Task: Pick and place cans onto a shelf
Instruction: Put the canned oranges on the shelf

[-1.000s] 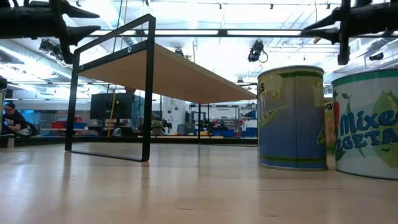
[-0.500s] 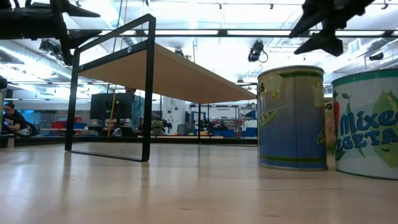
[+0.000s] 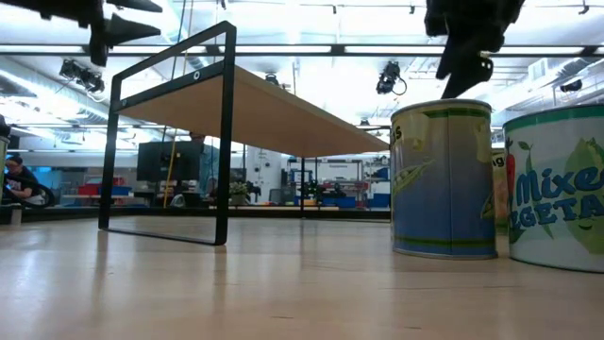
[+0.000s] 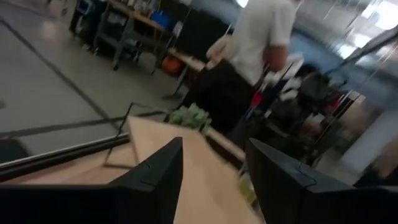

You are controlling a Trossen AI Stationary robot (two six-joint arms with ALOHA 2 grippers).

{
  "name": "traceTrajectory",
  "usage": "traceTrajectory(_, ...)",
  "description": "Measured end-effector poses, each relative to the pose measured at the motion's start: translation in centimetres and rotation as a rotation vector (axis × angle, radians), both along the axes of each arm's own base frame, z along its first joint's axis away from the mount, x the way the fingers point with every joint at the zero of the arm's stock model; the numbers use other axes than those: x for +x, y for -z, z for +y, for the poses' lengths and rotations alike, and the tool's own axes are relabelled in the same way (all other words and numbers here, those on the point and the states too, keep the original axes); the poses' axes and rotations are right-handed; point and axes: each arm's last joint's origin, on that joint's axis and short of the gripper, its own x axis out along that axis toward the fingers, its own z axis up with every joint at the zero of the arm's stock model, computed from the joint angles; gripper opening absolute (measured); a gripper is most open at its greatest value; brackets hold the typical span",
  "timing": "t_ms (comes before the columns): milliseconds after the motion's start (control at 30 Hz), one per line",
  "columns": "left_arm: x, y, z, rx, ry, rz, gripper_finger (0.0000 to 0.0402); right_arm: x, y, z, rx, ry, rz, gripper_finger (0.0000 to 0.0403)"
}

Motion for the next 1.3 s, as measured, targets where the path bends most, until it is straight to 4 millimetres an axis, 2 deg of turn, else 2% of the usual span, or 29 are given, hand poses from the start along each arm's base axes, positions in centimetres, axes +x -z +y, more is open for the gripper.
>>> traceTrajectory(167, 0.5, -2.0, 0.0, -0.005, 0.007, 0.091, 0.0222, 0.5, 0.9, 0.7, 0.076, -0.005, 0.067, 0.0349)
traceTrajectory(400, 1.5, -3.9, 0.1, 0.035, 0.011, 0.169, 0.0291, -0.5, 1.8, 3.7, 0.124, 0.03, 0.219, 0.0348)
traceTrajectory(633, 2.2, -4.1, 0.2, 0.05, 0.012, 0.204, 0.0299, -0.9, 2.6, 6.3, 0.185, 0.13, 0.31, 0.0348)
traceTrajectory(767, 2.5, -4.0, 0.2, 0.045, 0.028, 0.212, 0.0299, -0.8, 2.8, 7.4, 0.094, 0.154, 0.406, 0.0348)
traceTrajectory(867, 2.5, -4.0, 0.2, 0.045, 0.036, 0.211, 0.0299, -0.4, 2.3, 7.3, -0.017, 0.123, 0.398, 0.0348)
traceTrajectory(1000, 2.5, -4.0, 0.1, 0.044, 0.046, 0.21, 0.0299, 0.6, 1.6, 7.0, -0.123, -0.002, 0.292, 0.0349)
traceTrajectory(1167, 2.5, -4.0, 0.1, 0.044, 0.053, 0.209, 0.0299, 1.3, 1.0, 6.4, -0.179, -0.156, 0.223, 0.0358)
traceTrajectory(1300, 2.6, -4.0, 0.1, 0.044, 0.067, 0.21, 0.0299, 1.9, 1.4, 5.4, -0.145, -0.269, 0.264, 0.0385)
